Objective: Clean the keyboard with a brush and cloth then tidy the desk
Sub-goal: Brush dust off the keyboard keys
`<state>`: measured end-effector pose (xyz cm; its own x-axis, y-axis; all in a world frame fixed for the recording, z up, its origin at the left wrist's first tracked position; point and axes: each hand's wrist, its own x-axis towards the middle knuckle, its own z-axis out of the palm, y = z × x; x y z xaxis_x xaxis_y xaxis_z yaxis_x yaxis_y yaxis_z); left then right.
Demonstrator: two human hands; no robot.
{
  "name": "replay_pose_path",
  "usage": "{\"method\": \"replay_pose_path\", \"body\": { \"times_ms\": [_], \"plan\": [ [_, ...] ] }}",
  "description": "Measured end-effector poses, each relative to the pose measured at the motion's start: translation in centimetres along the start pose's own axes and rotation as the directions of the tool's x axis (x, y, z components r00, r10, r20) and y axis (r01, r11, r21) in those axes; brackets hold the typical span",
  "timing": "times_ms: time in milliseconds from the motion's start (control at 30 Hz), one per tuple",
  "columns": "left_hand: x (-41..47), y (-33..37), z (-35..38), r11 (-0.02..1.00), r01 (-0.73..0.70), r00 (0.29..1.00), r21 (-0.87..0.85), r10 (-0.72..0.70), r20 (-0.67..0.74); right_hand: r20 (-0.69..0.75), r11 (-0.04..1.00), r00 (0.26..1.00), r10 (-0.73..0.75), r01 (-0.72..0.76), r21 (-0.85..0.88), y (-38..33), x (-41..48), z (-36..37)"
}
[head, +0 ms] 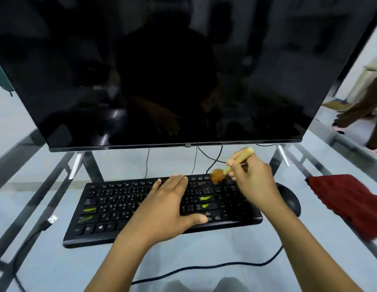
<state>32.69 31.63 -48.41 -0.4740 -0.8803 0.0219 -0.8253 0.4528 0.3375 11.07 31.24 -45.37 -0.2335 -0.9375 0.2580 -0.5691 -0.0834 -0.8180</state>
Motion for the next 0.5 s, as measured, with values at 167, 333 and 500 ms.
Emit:
{"method": "replay_pose_path", "body": {
  "times_ms": [167,333,500],
  "plan": [
    [-0.6,-0.3,0.3,0.999,0.018,0.998,0.030,-0.016,-0.054,0.065,0.999,0.998,0.015,-0.018,0.040,0.6,-0.1,-1.4],
    [-0.6,-0.5,0.7,0.999,0.019,0.999,0.051,-0.016,-0.052,-0.036,0.994,0.999,0.019,-0.015,0.107,1.3,-0.6,-2.4],
    [-0.5,-0.7,0.9,0.998,0.004,0.998,0.062,0.000,-0.068,-0.008,0.999,0.999,0.048,-0.048,0.004,1.7,-1.7,-2.8]
  ]
}}
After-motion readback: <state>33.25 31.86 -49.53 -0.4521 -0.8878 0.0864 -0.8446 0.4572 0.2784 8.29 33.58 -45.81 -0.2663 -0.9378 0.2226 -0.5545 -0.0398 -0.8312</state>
